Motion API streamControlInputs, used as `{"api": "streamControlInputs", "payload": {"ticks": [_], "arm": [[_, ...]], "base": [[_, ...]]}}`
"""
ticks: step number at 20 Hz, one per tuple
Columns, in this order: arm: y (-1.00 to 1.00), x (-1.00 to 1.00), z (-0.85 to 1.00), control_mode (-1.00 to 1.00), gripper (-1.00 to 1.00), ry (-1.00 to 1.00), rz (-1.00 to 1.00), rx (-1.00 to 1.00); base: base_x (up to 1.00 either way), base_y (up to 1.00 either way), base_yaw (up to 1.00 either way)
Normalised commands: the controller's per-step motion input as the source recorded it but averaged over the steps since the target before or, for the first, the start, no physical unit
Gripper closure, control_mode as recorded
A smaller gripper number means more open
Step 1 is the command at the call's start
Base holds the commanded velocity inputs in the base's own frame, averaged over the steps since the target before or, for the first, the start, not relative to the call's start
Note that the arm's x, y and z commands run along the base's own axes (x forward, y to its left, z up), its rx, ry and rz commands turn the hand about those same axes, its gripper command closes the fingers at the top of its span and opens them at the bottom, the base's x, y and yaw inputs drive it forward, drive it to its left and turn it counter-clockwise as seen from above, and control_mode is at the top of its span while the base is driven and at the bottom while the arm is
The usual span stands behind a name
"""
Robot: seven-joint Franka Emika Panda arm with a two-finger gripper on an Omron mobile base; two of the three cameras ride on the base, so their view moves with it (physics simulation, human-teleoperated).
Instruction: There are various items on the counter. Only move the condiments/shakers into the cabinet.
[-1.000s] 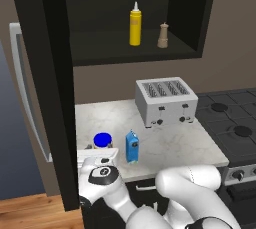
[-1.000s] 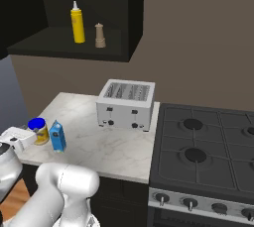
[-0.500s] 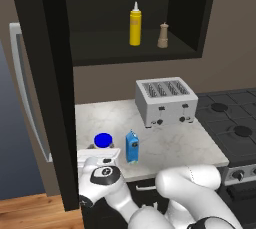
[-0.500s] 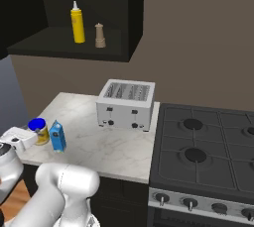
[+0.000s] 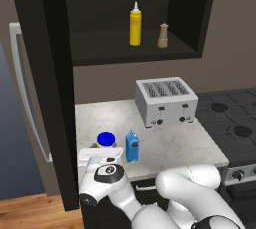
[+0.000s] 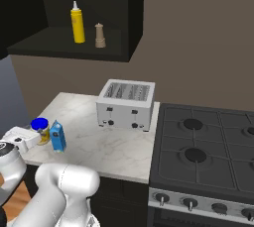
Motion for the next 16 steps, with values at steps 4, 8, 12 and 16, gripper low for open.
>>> {"api": "streamControlInputs", "payload": {"ticks": [4, 8, 12, 16], "arm": [[0.0, 0.03, 0.0, -1.0, -1.0, 0.0, 0.0, 0.0], [0.0, 0.03, 0.0, -1.0, -1.0, 0.0, 0.0, 0.0], [0.0, 0.03, 0.0, -1.0, -1.0, 0.0, 0.0, 0.0], [0.0, 0.01, 0.0, -1.0, -1.0, 0.01, 0.0, 0.02]], "base": [[0.0, 0.0, 0.0], [0.0, 0.0, 0.0], [0.0, 0.0, 0.0], [0.0, 0.0, 0.0]]}}
